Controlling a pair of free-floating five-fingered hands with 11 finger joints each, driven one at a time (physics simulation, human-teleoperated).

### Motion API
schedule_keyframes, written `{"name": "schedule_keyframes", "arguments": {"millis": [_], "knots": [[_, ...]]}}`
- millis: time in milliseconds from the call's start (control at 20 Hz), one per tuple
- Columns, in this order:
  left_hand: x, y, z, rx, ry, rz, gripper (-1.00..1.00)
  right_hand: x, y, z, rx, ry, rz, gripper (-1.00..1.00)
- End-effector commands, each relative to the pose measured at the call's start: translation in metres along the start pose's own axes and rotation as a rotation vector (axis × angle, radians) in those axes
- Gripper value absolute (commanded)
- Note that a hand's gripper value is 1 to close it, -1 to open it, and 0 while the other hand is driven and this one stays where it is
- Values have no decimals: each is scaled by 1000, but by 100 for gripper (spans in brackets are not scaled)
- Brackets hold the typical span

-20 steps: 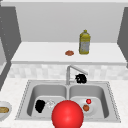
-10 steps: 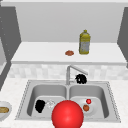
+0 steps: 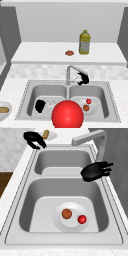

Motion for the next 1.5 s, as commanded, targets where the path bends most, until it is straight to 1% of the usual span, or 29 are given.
{"name": "schedule_keyframes", "arguments": {"millis": [0,50,200,300,450,650,700,1050,1200,1250,1300,1350,1450], "knots": [[0,0,0,0,0,0,0,-6,-17,-2,-5,7,4,-100],[0,0,0,0,0,0,0,-7,-22,-2,-2,2,3,-100],[0,0,0,0,0,0,0,-9,-34,3,12,3,49,-100],[0,0,0,0,0,0,0,-12,-41,5,41,11,62,-100],[0,0,0,0,0,0,0,-17,-49,15,81,49,56,-100],[0,0,0,0,0,0,0,-16,-53,26,111,75,80,-100],[0,0,0,0,0,0,0,-19,-59,27,126,89,76,-100],[0,0,0,0,0,0,0,-15,-61,39,258,146,138,-100],[0,0,0,0,0,0,0,-13,-56,42,291,147,164,-100],[0,0,0,0,0,0,0,-12,-56,43,291,144,164,-100],[0,0,0,0,0,0,0,-13,-56,43,278,139,152,-100],[0,0,0,0,0,0,0,-15,-57,43,257,132,131,-100],[0,0,0,0,0,0,0,-15,-56,43,251,128,100,-100]]}}
